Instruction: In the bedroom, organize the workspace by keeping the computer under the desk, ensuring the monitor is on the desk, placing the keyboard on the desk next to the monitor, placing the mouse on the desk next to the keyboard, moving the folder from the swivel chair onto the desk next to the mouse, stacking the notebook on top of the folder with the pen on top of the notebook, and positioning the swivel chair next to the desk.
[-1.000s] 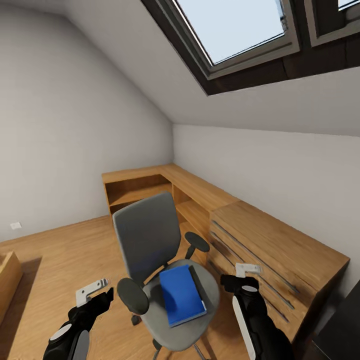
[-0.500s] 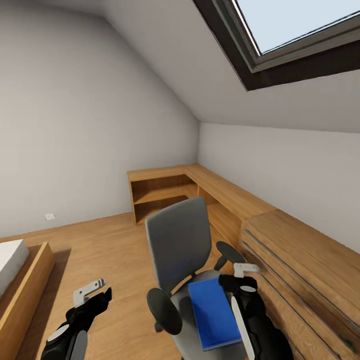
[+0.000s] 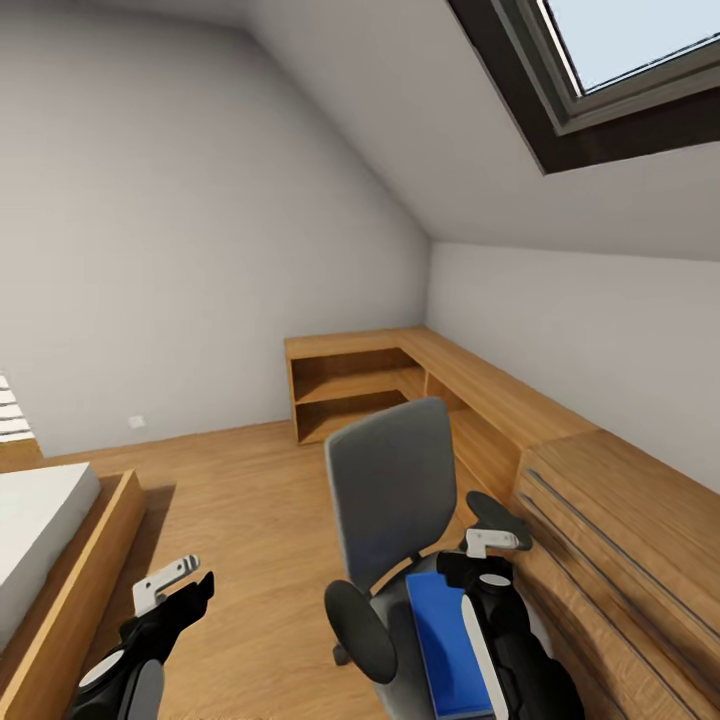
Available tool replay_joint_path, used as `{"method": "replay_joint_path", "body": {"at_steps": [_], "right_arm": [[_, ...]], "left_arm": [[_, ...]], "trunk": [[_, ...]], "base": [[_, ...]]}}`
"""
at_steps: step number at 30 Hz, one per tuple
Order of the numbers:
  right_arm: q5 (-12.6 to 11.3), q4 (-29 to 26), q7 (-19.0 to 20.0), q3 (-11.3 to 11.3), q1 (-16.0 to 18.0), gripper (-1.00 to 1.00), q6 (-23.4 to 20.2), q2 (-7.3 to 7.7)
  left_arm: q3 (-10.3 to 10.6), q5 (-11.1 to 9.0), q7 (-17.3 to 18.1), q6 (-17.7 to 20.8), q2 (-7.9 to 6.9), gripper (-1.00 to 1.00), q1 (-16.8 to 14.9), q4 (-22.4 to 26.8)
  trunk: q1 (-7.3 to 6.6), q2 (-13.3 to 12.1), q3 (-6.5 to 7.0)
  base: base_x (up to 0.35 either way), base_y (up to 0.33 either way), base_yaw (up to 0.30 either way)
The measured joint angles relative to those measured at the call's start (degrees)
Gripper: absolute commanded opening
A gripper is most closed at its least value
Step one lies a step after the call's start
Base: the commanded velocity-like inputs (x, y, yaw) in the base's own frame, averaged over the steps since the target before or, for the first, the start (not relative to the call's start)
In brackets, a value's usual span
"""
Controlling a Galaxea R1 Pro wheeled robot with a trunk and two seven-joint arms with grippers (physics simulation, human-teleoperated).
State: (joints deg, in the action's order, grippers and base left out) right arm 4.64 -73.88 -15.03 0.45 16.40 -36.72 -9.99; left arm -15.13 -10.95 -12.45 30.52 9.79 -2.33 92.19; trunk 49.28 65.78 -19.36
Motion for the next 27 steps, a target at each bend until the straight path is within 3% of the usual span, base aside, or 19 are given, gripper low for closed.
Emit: {"method": "replay_joint_path", "body": {"at_steps": [3, 11, 27], "right_arm": [[0.0, 0.5, 0.2, 0.0, 0.0, 1.0, 0.6, 0.0], [0.0, 1.3, -0.1, -0.1, 0.0, 1.0, 1.7, 0.0], [0.0, 1.9, -0.2, -0.4, 0.0, 1.0, 1.7, 0.01]], "left_arm": [[-0.1, -0.1, -0.1, 0.0, 0.08, 1.0, 0.0, 0.4], [-0.6, -1.7, -0.3, 0.1, 0.11, 1.0, 0.0, 0.5], [-0.8, -1.8, -0.4, 0.1, 0.12, 1.0, 0.0, 0.5]], "trunk": [[0.0, 0.0, -0.02], [1.75, 3.2, -1.46], [5.27, 9.6, -4.33]], "base": [[0.002, 0.002, 0.015], [0.0, 0.0, 0.002], [0.0, 0.0, 0.0]]}}
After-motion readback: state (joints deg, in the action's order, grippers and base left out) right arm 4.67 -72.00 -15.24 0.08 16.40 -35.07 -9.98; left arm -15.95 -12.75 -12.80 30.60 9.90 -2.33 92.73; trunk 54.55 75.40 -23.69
